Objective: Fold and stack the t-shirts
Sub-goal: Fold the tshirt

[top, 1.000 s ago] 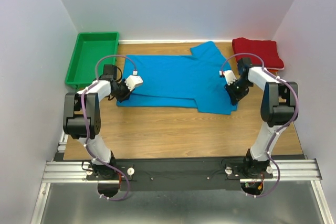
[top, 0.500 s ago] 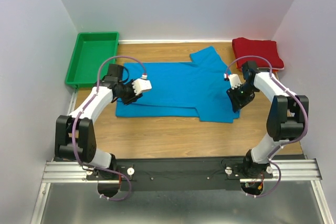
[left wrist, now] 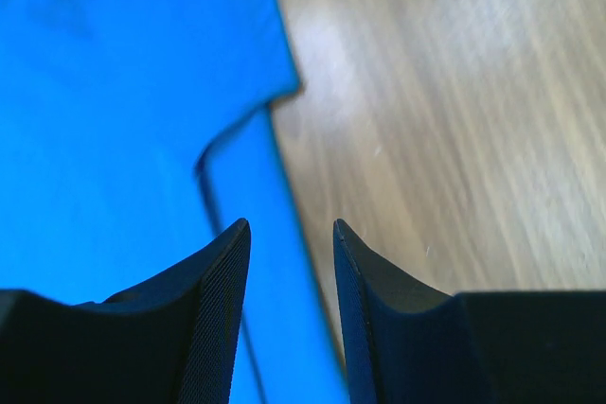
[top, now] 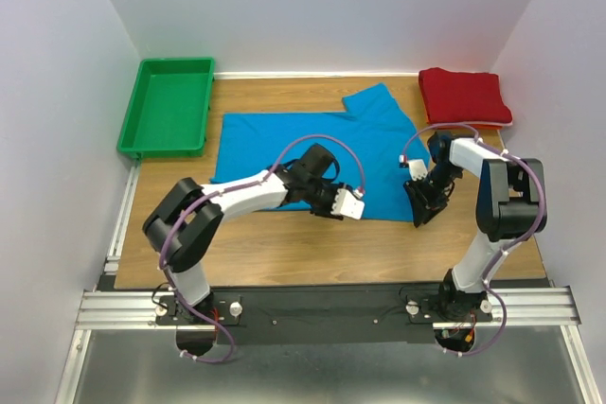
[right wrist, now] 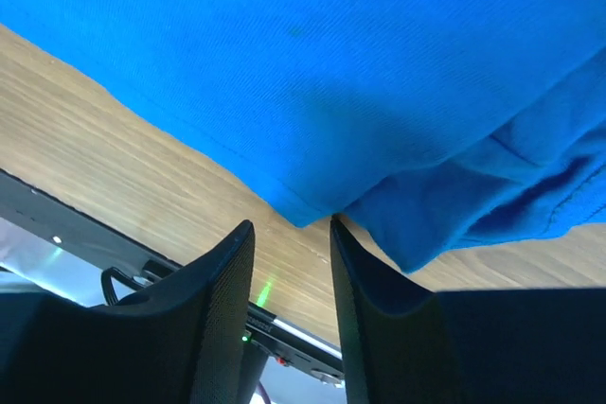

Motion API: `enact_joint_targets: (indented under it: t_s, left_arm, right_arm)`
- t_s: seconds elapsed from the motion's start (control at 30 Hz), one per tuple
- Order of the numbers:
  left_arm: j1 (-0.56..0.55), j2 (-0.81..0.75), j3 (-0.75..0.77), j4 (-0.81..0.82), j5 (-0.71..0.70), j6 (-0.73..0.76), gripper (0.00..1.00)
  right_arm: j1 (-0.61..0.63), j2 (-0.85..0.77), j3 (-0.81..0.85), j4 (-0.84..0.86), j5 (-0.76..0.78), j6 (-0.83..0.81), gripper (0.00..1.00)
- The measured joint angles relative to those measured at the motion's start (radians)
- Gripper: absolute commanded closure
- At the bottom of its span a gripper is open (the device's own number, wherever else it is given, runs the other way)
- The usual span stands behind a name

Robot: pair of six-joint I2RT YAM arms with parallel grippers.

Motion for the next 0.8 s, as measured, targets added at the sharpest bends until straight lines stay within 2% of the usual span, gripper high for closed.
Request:
enact_joint_targets:
  t_s: [0.33, 0.53, 0.7, 0.8]
  left_arm:
    - [-0.106, 0.134, 0.031, 0.129, -0.042, 0.075, 0.51]
    - [-0.137, 0.189, 0.032, 0.176, -0.089, 0.126, 0.51]
    - [-0.158, 0.200, 0.032, 0.209, -0.116, 0.159, 0.55]
    - [-0.172, 0.210, 0.034, 0.232, -0.127, 0.178, 0.62]
  right_arm:
    - [-0.002, 0.019, 0.004, 0.001, -0.010, 0.036, 0.69]
    - [-0.002, 0.023, 0.004, 0.003, -0.021, 0.043, 0.72]
    - [-0.002, 0.025, 0.004, 0.012, -0.035, 0.049, 0.83]
    - [-0.002, 0.029, 0.004, 0.017, -0.045, 0.051, 0.92]
